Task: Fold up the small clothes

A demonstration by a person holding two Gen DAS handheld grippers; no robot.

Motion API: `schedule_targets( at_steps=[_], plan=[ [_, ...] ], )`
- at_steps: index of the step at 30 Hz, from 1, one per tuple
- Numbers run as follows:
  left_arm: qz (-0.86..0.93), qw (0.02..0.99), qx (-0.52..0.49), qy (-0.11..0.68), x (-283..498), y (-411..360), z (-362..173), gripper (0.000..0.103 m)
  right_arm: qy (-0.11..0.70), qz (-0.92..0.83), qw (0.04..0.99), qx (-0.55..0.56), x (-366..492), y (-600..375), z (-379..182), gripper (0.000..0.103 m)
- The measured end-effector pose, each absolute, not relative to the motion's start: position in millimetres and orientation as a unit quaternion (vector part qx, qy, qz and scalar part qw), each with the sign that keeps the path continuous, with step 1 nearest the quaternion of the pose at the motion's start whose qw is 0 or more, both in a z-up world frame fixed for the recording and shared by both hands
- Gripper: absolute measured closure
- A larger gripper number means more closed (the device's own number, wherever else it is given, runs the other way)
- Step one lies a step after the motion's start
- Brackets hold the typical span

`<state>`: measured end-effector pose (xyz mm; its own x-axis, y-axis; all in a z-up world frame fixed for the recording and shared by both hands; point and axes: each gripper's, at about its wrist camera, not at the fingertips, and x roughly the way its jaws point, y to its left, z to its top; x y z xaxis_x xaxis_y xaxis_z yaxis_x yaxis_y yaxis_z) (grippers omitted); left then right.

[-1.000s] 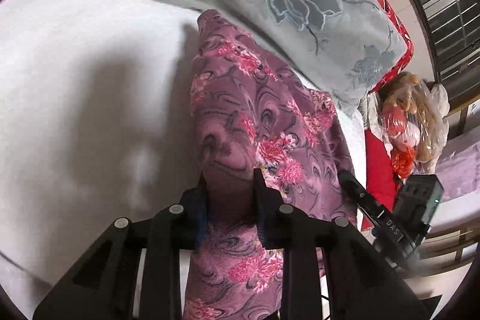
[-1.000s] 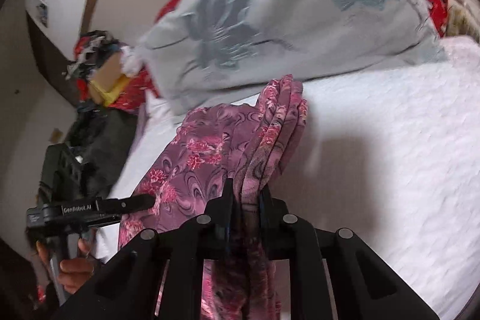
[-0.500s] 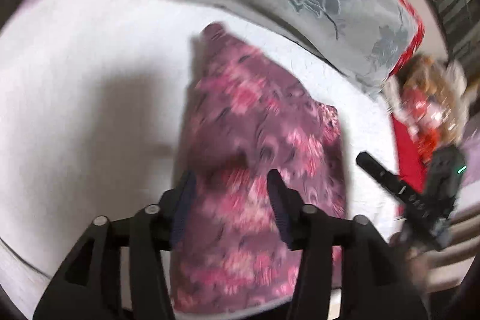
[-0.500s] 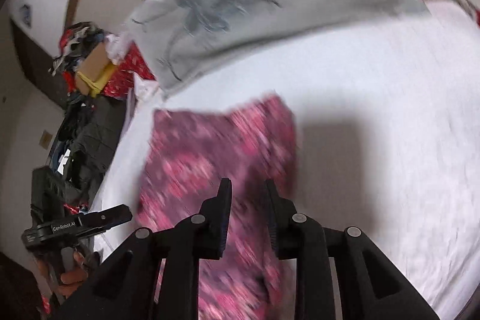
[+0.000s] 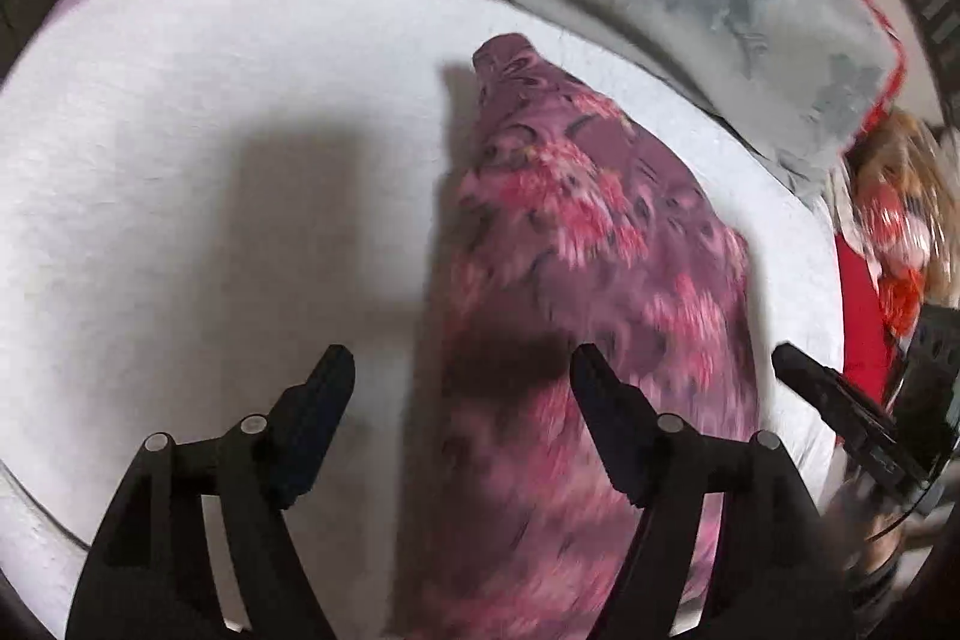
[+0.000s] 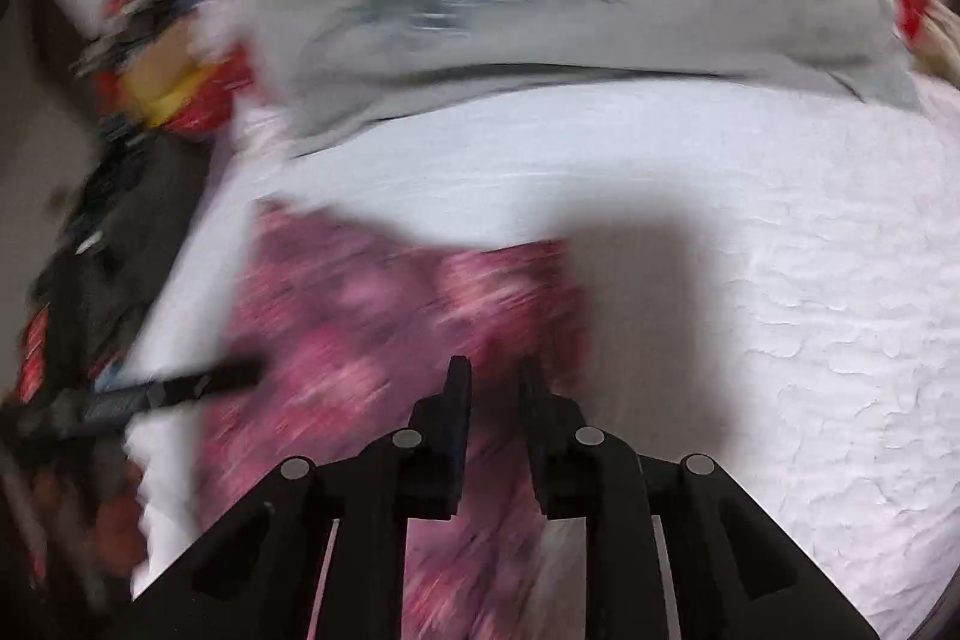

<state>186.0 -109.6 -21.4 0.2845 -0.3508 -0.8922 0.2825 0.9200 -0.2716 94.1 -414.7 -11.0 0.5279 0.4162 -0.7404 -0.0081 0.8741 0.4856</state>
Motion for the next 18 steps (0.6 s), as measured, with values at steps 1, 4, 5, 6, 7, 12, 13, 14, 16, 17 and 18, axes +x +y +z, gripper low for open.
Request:
schedule_targets(
  at_steps=[1,4,5,6,7,12,13,14,16,17,18],
  plan=[
    [-0.197,0.803,-0.023,0.562,176.8,-107.2,-22.5,0.029,0.471,0.150,0.844,0.209,83.0,-409.7,-8.0,0.076],
    [-0.190,0.800,0.032,0.568,155.3,-115.7,-48.9,0.025,0.505,0.164,0.836,0.137,53.2,-384.3,-27.5,0.071],
    [-0.184,0.802,0.048,0.566,151.8,-118.0,-55.4,0.024,0.537,0.139,0.826,0.096,47.5,-376.8,-47.6,0.072],
    [-0.177,0.806,0.048,0.563,149.9,-116.4,-52.7,0.025,0.535,0.130,0.830,0.084,43.8,-375.1,-52.4,0.072],
    [-0.178,0.805,0.041,0.565,148.6,-113.2,-45.0,0.026,0.519,0.128,0.841,0.087,39.0,-376.2,-48.3,0.073],
    [-0.196,0.820,0.065,0.534,114.7,-101.0,-21.9,0.026,0.484,0.134,0.856,0.124,2.5,-380.7,-12.2,0.070],
    [-0.191,0.819,0.079,0.535,109.2,-103.6,-27.9,0.026,0.488,0.134,0.855,0.111,-8.7,-377.1,-16.3,0.068],
    [-0.188,0.814,0.089,0.542,105.4,-104.8,-38.3,0.026,0.503,0.126,0.849,0.101,-17.1,-374.6,-27.8,0.067],
    [-0.176,0.796,0.107,0.569,101.5,-110.0,-64.9,0.024,0.547,0.101,0.827,0.083,-24.5,-372.1,-60.4,0.066],
    [-0.172,0.797,0.101,0.570,98.0,-108.0,-66.6,0.024,0.525,0.099,0.840,0.092,-28.4,-374.0,-60.1,0.066],
    [-0.171,0.803,0.092,0.563,94.1,-105.4,-61.4,0.025,0.522,0.095,0.842,0.099,-30.1,-374.9,-57.2,0.066]
  ],
)
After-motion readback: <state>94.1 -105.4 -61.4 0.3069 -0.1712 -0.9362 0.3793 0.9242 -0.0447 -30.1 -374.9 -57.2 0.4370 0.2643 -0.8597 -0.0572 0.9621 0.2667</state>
